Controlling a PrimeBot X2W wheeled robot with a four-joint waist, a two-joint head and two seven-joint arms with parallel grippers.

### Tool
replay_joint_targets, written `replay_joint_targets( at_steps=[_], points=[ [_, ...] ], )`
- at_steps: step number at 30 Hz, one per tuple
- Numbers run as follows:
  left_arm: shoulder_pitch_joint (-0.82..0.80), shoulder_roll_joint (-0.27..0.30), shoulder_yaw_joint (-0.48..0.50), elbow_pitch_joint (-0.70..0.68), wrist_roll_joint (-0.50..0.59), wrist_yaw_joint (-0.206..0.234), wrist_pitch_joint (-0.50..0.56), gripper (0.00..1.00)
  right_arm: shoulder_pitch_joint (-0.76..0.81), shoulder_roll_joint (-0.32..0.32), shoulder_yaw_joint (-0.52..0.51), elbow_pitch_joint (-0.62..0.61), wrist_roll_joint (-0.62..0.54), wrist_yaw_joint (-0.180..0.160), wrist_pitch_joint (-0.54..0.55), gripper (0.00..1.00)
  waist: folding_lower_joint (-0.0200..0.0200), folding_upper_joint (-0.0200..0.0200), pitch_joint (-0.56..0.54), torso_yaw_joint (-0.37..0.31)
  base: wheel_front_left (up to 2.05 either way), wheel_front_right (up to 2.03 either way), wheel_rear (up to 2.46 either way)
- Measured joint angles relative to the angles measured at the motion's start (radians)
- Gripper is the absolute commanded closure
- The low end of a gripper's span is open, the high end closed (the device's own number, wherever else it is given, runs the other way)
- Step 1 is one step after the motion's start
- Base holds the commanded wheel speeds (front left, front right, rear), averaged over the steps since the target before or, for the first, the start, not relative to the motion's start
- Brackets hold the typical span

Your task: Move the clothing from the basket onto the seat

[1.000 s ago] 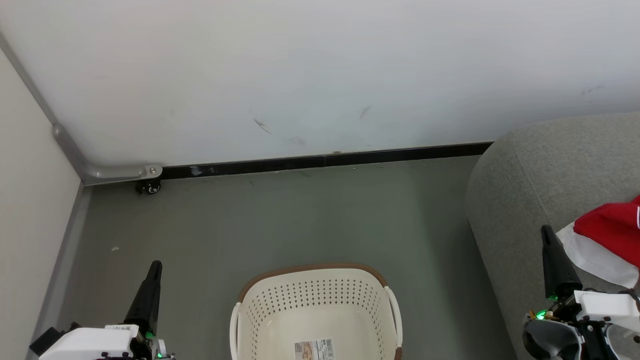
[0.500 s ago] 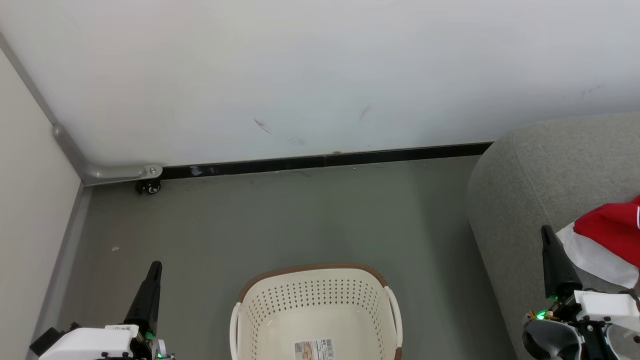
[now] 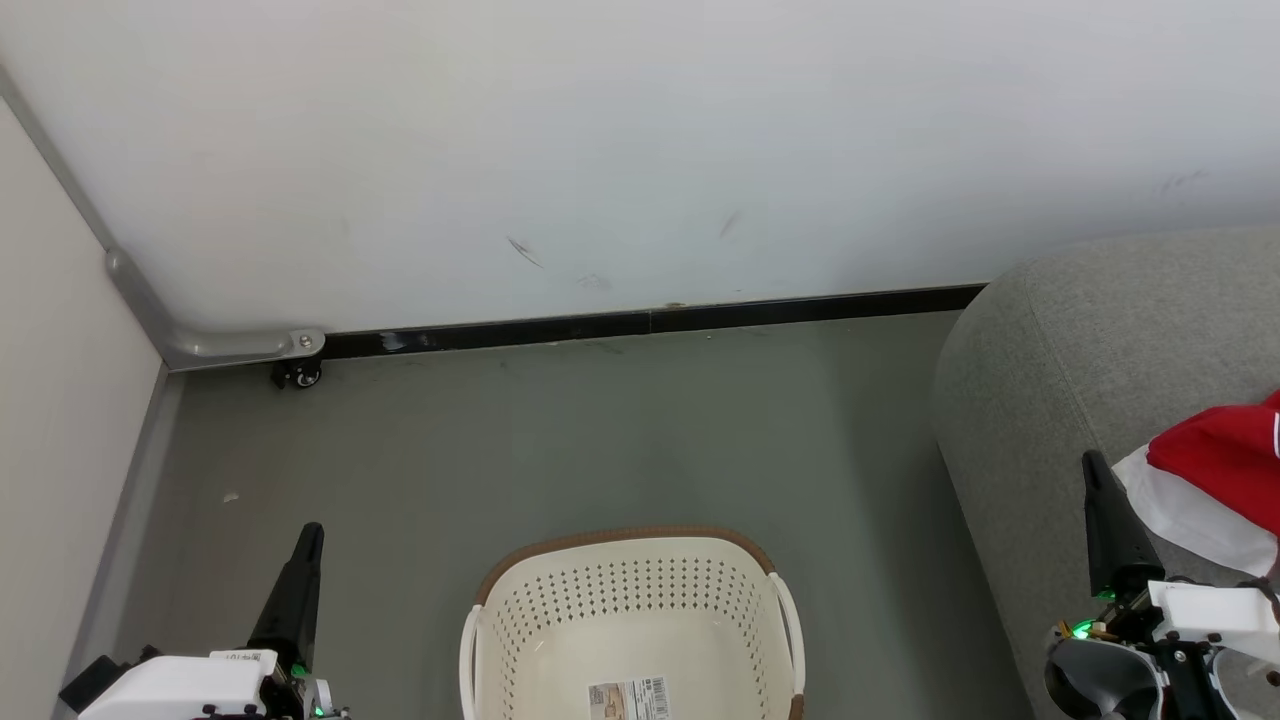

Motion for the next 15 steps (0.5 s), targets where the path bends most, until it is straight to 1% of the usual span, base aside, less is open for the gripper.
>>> replay_joint_targets(
  at_steps=[15],
  points=[
    [-0.007,-0.001,0.001,0.002,0.000,0.000,0.000,1.00,0.000,0.000,0.000,0.000,0.000,0.000,0.000,1.00,0.0000,0.0000,0.000,0.000,0.00,0.00,0.00]
  ],
)
